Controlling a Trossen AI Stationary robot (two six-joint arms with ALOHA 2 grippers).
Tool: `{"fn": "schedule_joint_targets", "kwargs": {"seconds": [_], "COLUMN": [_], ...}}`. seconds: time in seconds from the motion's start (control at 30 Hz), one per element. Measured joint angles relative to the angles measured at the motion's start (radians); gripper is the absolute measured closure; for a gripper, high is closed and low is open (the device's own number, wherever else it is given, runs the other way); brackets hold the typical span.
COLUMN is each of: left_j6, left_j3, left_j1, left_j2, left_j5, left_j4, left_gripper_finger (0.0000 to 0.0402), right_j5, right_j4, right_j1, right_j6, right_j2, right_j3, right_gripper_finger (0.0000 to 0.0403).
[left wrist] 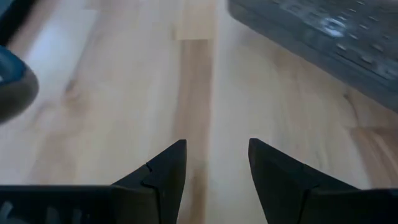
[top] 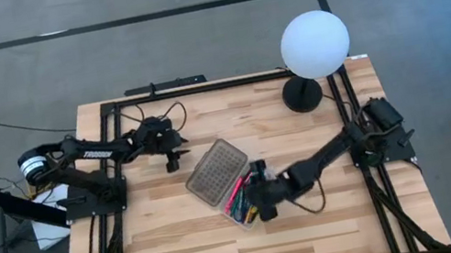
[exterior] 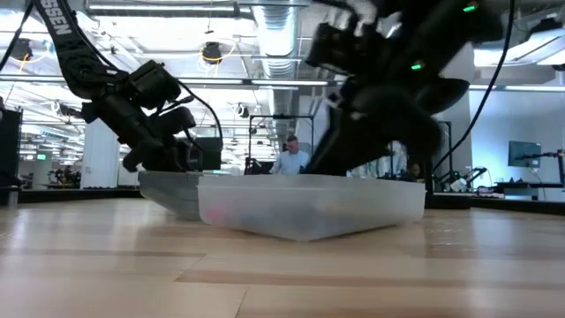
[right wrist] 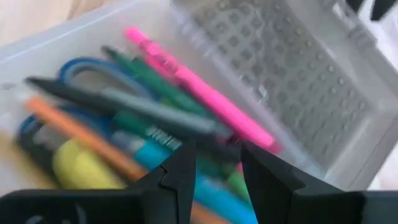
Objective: Pick & place school supplies into a supply box
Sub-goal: Close the gray supply box
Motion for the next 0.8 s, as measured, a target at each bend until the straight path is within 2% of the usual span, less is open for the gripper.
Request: {"fn": "schedule_joint_targets", "kwargs": {"seconds": [0.27, 0.43, 0.57, 0.7, 0.8], "left_j6": [0.105, 0.11, 0.093, 0.078, 0.061], "left_j3": [0.0, 0.002, 0.003, 0.003, 0.002], "left_j1": [-0.003, -0.016, -0.029, -0.055, -0.082], "left_j2": [0.117, 0.211, 0.246, 0.247, 0.247], "left_j5": [0.138, 0.194, 0.23, 0.233, 0.235], "left_j4": [0.033, 0.153, 0.21, 0.212, 0.209], "left_gripper_finger": [0.0233, 0.0233, 0.0233, 0.0233, 0.0233], "right_j5": [0.136, 0.197, 0.201, 0.25, 0.242], "right_j4": [-0.051, -0.22, -0.374, -0.411, -0.396], "right_j1": [0.216, 0.315, 0.339, 0.333, 0.302], "right_j6": [0.264, 0.568, 0.851, 1.018, 1.119], "right_j2": [-0.002, -0.002, 0.002, 0.007, 0.007], "right_j3": [0.002, 0.003, -0.002, -0.043, -0.098], "right_gripper_finger": [0.0282, 0.0282, 0.0282, 0.0282, 0.0282]}}
